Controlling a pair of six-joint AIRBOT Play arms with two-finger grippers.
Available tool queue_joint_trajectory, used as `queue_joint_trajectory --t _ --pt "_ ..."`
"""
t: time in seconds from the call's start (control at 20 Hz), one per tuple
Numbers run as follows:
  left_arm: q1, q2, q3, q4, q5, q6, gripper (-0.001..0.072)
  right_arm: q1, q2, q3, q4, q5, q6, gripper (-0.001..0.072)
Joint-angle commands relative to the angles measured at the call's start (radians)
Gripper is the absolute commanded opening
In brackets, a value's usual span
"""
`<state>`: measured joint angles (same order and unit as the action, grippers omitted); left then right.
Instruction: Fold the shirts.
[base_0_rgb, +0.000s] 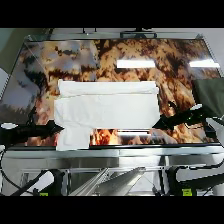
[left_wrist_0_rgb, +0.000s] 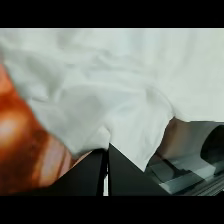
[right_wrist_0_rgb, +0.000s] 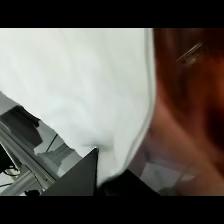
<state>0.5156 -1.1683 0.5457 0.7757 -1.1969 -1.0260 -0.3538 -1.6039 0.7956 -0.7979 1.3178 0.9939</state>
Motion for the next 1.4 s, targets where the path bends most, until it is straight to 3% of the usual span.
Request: queue_joint_trajectory --t 0.0,0.15,0.3,0.5,0.6,0.95,1.35 --pt "0.000 0.108 0.002 -0.078 -0.027 0.013 0.0023 0.000 0.026 0.003 0.085 0.018 -0.018 0.0021" --pt "0.000 0.183 0.048 -0.176 -0.040 0.028 0.0023 0.000 0.101 0.021 0.130 0.051 -0.041 0.0021" --pt "0.000 0.212 0.180 -0.177 -0.056 0.026 0.0023 0.000 0.179 0.068 0.185 0.047 -0.053 0.0020" --pt "0.000 0.149 0.370 -0.178 0.008 0.023 0.0023 0.002 0.191 0.132 0.479 -0.075 -0.142 0.0021" --pt "-0.017 0.044 0.478 -0.175 0.018 0.037 0.0023 0.012 0.161 0.172 0.549 -0.173 -0.159 0.0020" --pt "-0.206 -0.441 0.884 -0.162 0.106 0.096 0.0025 0.111 -0.091 0.338 0.557 -0.381 -0.188 0.0021" --pt "-0.261 -0.872 1.299 -0.165 0.099 0.101 0.0035 0.132 -0.272 0.446 0.563 -0.406 -0.253 0.0022"
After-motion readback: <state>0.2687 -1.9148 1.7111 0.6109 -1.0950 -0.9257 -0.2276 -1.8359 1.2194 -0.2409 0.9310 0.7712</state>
